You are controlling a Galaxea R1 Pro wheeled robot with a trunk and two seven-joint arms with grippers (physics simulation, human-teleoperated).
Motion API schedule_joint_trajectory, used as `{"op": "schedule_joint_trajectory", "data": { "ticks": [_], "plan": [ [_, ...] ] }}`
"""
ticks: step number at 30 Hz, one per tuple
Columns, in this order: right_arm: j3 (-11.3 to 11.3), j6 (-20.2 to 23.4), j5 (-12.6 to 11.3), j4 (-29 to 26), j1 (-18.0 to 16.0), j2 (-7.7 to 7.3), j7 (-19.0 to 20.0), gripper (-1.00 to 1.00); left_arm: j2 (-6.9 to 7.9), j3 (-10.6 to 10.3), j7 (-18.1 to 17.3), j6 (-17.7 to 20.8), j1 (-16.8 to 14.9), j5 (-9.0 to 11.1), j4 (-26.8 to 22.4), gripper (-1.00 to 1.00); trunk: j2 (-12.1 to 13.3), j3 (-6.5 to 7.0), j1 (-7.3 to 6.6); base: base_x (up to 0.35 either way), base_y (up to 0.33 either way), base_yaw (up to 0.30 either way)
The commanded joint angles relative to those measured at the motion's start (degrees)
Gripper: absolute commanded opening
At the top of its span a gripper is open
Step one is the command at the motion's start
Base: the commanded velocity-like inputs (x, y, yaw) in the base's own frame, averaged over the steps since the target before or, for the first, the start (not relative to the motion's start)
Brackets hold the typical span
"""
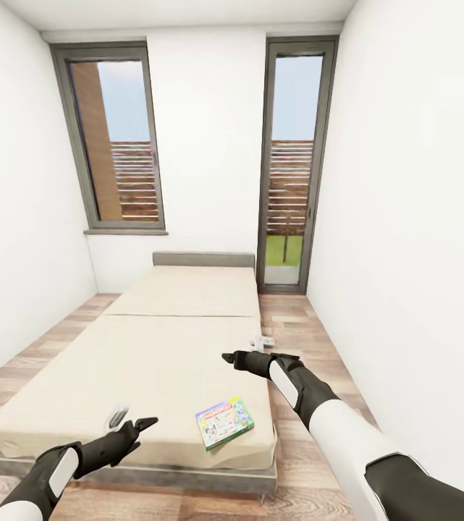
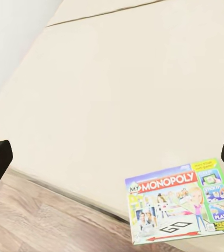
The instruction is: Put all the toys in the child's room - the three board games (two on the bed and one on the table), the two jigsaw puzzles on the table, and the tennis ball on the table - inside the toy box on the table in the child's room.
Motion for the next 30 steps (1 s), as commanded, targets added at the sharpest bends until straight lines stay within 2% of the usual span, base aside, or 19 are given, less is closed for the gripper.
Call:
{"op": "schedule_joint_trajectory", "data": {
  "ticks": [1, 25, 30],
  "plan": [
    [0.0, 0.2, -0.1, -0.1, 0.0, 0.0, 0.0, 1.0, -0.05, 0.2, -0.1, 0.3, 0.0, 0.0, 0.0, 1.0, -0.5, -0.25, 0.22, 0.0, 0.0, 0.0],
    [-0.1, 0.1, -0.1, -0.5, 0.0, 0.0, 0.5, 1.0, -0.23, -0.1, 0.1, 0.1, 0.0, -0.4, 0.0, 1.0, -10.1, -4.56, 5.5, 0.0, 0.0, 0.0],
    [-0.1, 1.5, -0.8, -5.9, 0.1, 0.0, 1.6, 1.0, -0.27, -0.1, 0.1, 0.1, 0.0, -0.4, 0.0, 1.0, -12.1, -5.46, 6.59, 0.0, 0.0, 0.0]
  ]
}}
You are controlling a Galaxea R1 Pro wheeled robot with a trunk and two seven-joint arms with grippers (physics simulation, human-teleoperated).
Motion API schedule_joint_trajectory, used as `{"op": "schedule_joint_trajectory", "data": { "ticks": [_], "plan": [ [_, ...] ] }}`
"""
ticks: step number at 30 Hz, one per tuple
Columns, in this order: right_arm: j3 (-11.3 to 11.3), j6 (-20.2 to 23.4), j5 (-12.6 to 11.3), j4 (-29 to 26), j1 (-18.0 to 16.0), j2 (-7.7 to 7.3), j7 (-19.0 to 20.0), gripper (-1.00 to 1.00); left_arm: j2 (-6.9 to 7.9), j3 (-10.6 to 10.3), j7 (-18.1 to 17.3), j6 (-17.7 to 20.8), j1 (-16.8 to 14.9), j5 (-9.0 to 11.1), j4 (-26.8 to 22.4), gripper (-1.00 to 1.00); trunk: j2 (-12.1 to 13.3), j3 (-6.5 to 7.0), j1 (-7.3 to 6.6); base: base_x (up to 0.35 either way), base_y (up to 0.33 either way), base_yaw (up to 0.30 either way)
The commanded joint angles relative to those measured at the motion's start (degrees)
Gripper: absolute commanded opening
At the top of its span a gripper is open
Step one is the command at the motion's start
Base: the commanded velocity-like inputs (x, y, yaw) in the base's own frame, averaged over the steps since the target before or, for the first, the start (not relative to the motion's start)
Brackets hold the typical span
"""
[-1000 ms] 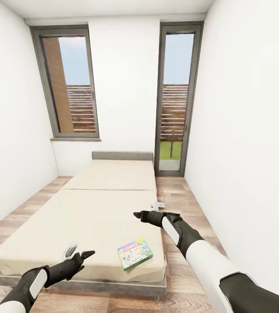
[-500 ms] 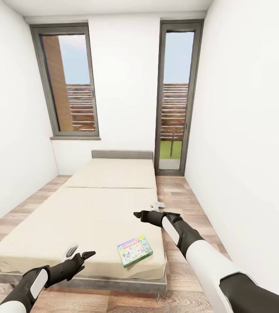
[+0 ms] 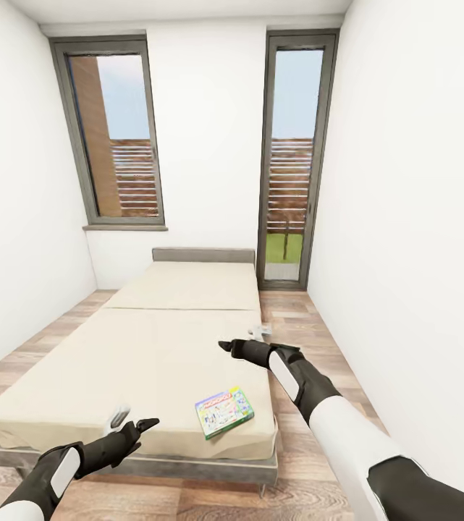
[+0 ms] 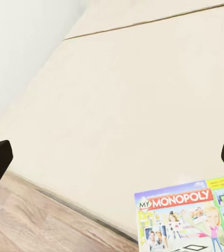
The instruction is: Put all the toys in the child's room - the three board games (two on the bed and one on the table), the two jigsaw puzzles on the table, and the tennis ball on the table - inside the toy box on the table in the child's room.
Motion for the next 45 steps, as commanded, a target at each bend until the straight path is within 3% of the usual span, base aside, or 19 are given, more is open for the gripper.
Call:
{"op": "schedule_joint_trajectory", "data": {
  "ticks": [1, 4, 8, 9, 10, 11, 13, 15, 22, 45],
  "plan": [
    [0.1, 2.3, -0.7, -3.1, 0.4, 0.0, 0.8, 1.0, 0.0, 0.2, -0.1, 0.4, 0.0, 0.1, 0.0, 1.0, -0.4, -0.25, 0.22, 0.0, 0.0, 0.0],
    [0.2, 6.9, -1.5, -8.4, 2.0, 0.0, 2.3, 1.0, 0.01, 0.2, -0.1, 0.4, 0.0, 0.1, 0.0, 1.0, -1.7, -0.79, 0.88, 0.0, 0.0, 0.0],
    [-0.2, 16.6, -3.1, -24.9, 8.2, 0.0, 5.3, 1.0, 0.05, 0.2, -0.1, 0.4, 0.0, 0.1, 0.0, 1.0, -3.3, -1.51, 1.76, 0.0, 0.0, 0.0],
    [-0.2, 19.5, -4.2, -32.5, 11.1, 0.0, 5.9, 1.0, 0.05, 0.1, -0.1, 0.4, 0.0, 0.1, 0.0, 1.0, -3.7, -1.69, 1.98, 0.0, 0.0, 0.0],
    [-0.2, 20.8, -4.7, -36.3, 12.9, 0.0, 6.0, 1.0, 0.06, 0.1, -0.1, 0.4, 0.0, 0.1, 0.0, 1.0, -4.1, -1.87, 2.2, 0.0, 0.0, 0.0],
    [-0.1, 23.0, -5.5, -43.4, 16.8, 0.0, 6.1, 1.0, 0.06, 0.2, -0.1, 0.4, 0.0, 0.1, 0.0, 1.0, -4.5, -2.04, 2.42, 0.0, 0.0, 0.0],
    [-0.3, 24.9, -6.4, -50.1, 22.4, 0.0, 5.9, 1.0, 0.02, 0.2, -0.1, 0.4, 0.0, 0.1, 0.0, 1.0, -5.3, -2.4, 2.86, 0.0, 0.0, 0.0],
    [-0.4, 25.9, -7.0, -53.5, 26.0, 0.0, 5.7, 1.0, 0.0, 0.2, -0.1, 0.4, 0.0, 0.1, 0.0, 1.0, -6.1, -2.76, 3.3, 0.0, 0.0, 0.0],
    [-0.5, 26.6, -7.6, -56.7, 29.3, 0.0, 5.5, 1.0, -0.1, 0.2, -0.1, 0.4, 0.0, 0.1, 0.0, 1.0, -8.9, -4.02, 4.84, 0.0, 0.0, 0.0],
    [-0.8, 25.8, -7.7, -57.1, 29.7, 0.0, 5.8, 1.0, -0.11, 0.1, -0.1, 0.4, 0.0, 0.2, 0.0, 1.0, -18.1, -8.15, 9.89, 0.0, 0.0, 0.0]
  ]
}}
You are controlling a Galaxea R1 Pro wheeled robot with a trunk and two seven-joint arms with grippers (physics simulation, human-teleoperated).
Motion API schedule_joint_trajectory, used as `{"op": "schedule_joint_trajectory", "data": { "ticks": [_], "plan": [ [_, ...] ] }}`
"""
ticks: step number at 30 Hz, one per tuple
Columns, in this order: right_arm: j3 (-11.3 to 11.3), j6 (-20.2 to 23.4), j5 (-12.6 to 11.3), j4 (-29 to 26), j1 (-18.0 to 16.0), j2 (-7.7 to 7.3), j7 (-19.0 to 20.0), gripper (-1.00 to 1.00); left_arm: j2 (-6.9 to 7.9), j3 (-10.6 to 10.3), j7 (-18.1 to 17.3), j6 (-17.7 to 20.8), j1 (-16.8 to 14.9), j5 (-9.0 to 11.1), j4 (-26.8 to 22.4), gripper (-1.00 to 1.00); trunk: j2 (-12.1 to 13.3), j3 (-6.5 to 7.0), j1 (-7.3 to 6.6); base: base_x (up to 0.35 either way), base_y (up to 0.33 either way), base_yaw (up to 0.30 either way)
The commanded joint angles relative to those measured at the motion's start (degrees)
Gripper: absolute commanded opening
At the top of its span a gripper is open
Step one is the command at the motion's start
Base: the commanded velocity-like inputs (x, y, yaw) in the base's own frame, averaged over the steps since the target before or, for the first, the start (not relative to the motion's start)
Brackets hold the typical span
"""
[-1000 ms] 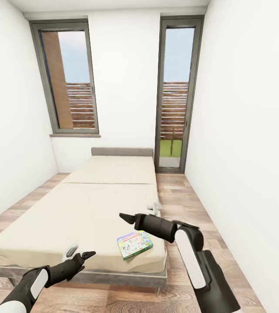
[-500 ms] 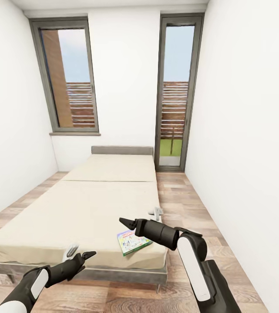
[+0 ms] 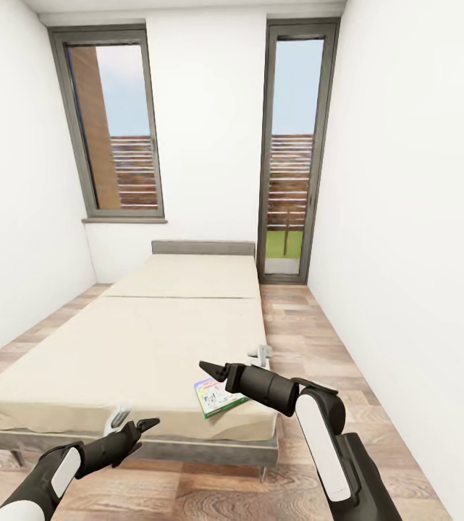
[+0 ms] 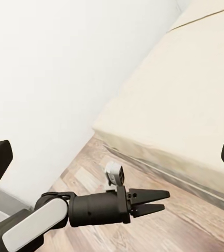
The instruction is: Put all the toys in the child's room - the three board games (two on the bed and one on the table), the two jigsaw puzzles on the table, and the tennis ball on the table - inside the toy box on the table in the child's room.
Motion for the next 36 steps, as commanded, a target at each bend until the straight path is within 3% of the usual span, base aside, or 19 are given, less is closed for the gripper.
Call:
{"op": "schedule_joint_trajectory", "data": {
  "ticks": [1, 8, 13, 24, 36],
  "plan": [
    [-0.1, 0.2, 0.2, 0.0, 0.0, 0.03, 0.3, 1.0, -0.02, 0.2, -0.1, 0.4, 0.0, 0.2, 0.0, 1.0, -0.4, -0.25, 0.22, 0.0, 0.0, 0.0],
    [0.0, -1.7, 0.2, 0.0, 0.0, 0.03, 0.1, 1.0, 0.23, 0.5, -1.2, 0.4, 0.0, 0.6, -0.4, 1.0, -3.3, -1.5, 1.76, 0.0, 0.0, 0.0],
    [0.0, -2.0, 0.2, 0.0, 0.0, 0.03, 0.1, 1.0, 0.44, 0.6, -4.1, 0.4, 0.0, 0.8, -0.5, 1.0, -3.3, -1.5, 1.76, 0.0, 0.0, 0.0],
    [0.0, -2.1, 0.2, 0.0, 0.0, 0.03, 0.0, 1.0, 0.54, 0.6, -17.0, 0.4, -0.3, 0.8, -0.7, 1.0, -3.3, -1.5, 1.76, 0.0, 0.0, 0.0],
    [0.0, -2.1, 0.2, 0.0, 0.0, 0.03, 0.1, 1.0, 0.4, 0.7, -18.3, 0.2, -0.3, 0.8, -0.6, 1.0, -3.3, -1.5, 1.76, 0.0, 0.0, 0.0]
  ]
}}
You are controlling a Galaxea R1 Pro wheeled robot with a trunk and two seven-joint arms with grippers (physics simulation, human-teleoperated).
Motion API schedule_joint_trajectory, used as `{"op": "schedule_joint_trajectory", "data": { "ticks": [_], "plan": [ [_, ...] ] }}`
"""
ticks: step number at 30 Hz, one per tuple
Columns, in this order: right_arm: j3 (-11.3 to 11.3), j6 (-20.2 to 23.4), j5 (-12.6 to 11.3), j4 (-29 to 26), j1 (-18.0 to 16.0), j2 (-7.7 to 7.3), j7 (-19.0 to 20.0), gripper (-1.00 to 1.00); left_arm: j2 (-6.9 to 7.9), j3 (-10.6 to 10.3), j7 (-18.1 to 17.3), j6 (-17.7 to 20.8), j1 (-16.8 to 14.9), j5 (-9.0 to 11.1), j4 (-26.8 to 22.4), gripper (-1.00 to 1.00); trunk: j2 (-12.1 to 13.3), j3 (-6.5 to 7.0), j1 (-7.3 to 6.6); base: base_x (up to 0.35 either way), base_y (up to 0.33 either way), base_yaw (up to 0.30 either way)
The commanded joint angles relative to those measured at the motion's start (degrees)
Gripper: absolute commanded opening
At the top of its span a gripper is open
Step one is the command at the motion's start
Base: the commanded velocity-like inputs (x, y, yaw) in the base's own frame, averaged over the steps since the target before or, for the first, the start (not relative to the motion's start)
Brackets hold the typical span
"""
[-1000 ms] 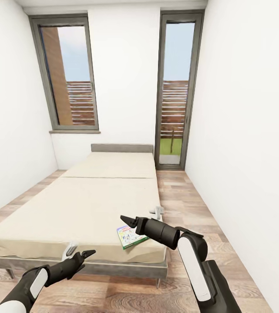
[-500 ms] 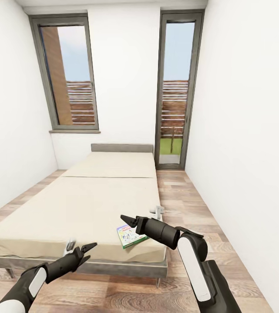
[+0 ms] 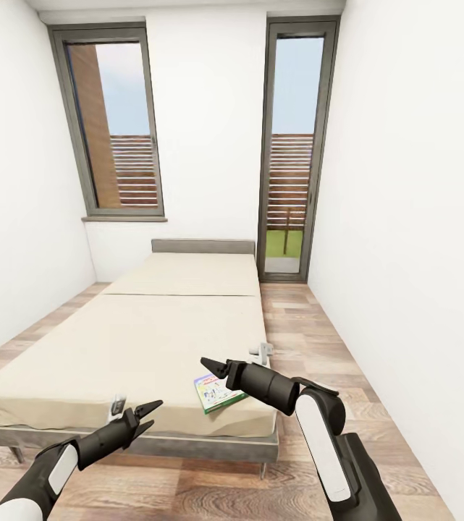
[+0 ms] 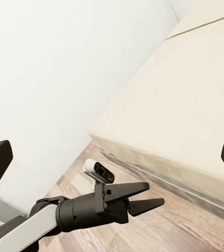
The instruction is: Put all the toys in the child's room - the three board games (two on the bed and one on the table), the two jigsaw puzzles on the table, and the tennis ball on the table - inside the toy box on the table in the child's room.
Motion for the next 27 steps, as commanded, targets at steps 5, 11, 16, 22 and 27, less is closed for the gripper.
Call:
{"op": "schedule_joint_trajectory", "data": {
  "ticks": [5, 11, 16, 22, 27],
  "plan": [
    [0.0, 0.2, 0.1, 0.0, 0.0, 0.03, 0.2, 1.0, -0.05, 0.1, 0.0, 0.4, 0.0, 0.1, 0.0, 1.0, 0.0, -0.06, -0.01, 0.0, 0.0, 0.0],
    [-0.2, 0.2, 0.1, 0.0, 0.0, 0.03, 0.1, 1.0, -0.12, 0.1, 0.1, 0.4, 0.0, 0.1, 0.0, 1.0, 0.0, -0.06, -0.01, 0.0, 0.0, 0.0],
    [-0.2, 0.2, 0.1, 0.0, 0.0, 0.03, 0.1, 1.0, -0.14, 0.1, 0.2, 0.3, 0.0, 0.1, 0.0, 1.0, 0.0, -0.06, -0.01, 0.0, 0.0, 0.0],
    [-0.3, 0.2, 0.1, 0.0, 0.0, 0.03, 0.0, 1.0, -0.22, 0.0, 0.2, 0.3, 0.0, -0.1, 0.0, 1.0, 0.0, -0.07, -0.01, 0.0, 0.0, 0.0],
    [-0.2, 0.2, 0.0, 0.1, 0.0, 0.03, 0.0, 1.0, -0.25, -0.1, 0.2, 0.3, 0.0, -0.1, 0.0, 1.0, 0.0, -0.27, -0.01, 0.0, 0.0, 0.0]
  ]
}}
